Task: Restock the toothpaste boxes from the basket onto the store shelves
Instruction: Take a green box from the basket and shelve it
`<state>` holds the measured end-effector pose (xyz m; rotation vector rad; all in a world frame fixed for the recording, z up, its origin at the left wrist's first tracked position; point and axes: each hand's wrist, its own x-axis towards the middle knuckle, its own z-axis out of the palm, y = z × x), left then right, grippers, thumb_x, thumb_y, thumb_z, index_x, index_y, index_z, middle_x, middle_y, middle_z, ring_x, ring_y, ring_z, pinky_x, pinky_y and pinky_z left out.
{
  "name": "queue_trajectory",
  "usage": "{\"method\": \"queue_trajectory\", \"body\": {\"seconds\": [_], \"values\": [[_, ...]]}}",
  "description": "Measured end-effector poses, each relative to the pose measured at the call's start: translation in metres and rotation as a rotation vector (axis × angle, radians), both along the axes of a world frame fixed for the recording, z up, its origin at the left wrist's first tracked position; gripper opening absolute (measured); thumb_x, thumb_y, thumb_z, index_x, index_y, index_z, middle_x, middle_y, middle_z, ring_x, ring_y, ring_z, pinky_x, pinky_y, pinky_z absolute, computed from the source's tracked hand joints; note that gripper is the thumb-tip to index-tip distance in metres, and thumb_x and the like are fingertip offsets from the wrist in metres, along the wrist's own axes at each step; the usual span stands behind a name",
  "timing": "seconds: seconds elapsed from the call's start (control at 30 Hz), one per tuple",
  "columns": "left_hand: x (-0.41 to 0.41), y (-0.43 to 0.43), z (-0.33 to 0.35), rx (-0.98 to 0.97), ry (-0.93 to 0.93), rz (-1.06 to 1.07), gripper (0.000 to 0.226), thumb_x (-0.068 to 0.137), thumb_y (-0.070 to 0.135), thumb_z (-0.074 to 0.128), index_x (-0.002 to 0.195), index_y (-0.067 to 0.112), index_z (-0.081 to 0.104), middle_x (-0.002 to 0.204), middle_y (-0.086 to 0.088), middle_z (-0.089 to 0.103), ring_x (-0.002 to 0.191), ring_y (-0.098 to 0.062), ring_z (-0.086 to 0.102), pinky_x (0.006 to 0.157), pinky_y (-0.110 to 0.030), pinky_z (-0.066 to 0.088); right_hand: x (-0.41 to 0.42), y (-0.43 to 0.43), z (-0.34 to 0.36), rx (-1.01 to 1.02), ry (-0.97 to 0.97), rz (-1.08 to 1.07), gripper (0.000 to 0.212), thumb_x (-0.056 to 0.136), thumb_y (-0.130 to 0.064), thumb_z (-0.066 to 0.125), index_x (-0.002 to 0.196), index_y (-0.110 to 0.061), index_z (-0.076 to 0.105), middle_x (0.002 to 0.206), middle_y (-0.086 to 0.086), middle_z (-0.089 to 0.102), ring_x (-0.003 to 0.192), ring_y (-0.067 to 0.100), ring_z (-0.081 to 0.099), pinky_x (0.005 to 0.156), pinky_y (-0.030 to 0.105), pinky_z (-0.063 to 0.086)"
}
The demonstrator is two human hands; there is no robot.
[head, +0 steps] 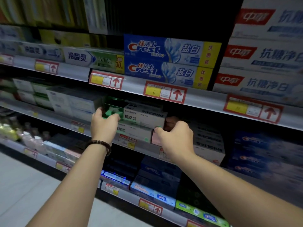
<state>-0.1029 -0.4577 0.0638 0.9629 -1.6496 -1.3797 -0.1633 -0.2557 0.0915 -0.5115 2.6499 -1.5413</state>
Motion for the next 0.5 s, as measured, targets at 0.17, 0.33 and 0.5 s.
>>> {"method": "queue_trajectory", "body": {"seconds": [0.17,0.33,0.5], "values": [[0.002,0.011,-0.013,-0.15,-0.054,0.028,0.065,0.092,0.018,0.07,0.151,0.016,0.043,0.147,-0.003,0.046,0.128,-0.027,0.052,0.107,-0.042,0.045,0.001,-0.008,0.001,0.025,-0.015,0.029,0.051,0.095,-0.028,0.075,0.069,-0.015,0.033,0.067,-0.001,0.04,0.056,0.016,0.038,0.043,0.025,0.028],[0.0,0.025,-0.024,-0.317,-0.166,-0.05,0.065,0.094,0.021,0.069,0.153,0.012,0.043,0.153,-0.005,0.038,0.136,-0.03,0.045,0.11,-0.04,0.041,0.001,-0.015,0.001,0.036,-0.015,0.02,0.051,0.095,-0.029,0.075,0.068,-0.016,0.033,0.065,-0.002,0.038,0.054,0.016,0.037,0.04,0.021,0.024],[-0.003,0.029,-0.022,-0.324,-0.217,-0.058,0.068,0.095,0.022,0.067,0.155,0.01,0.038,0.161,-0.007,0.032,0.145,-0.035,0.035,0.117,-0.048,0.036,0.0,-0.021,0.0,0.053,-0.004,0.026,0.05,0.094,-0.031,0.076,0.067,-0.015,0.036,0.062,-0.001,0.039,0.051,0.016,0.038,0.034,0.016,0.021]]}}
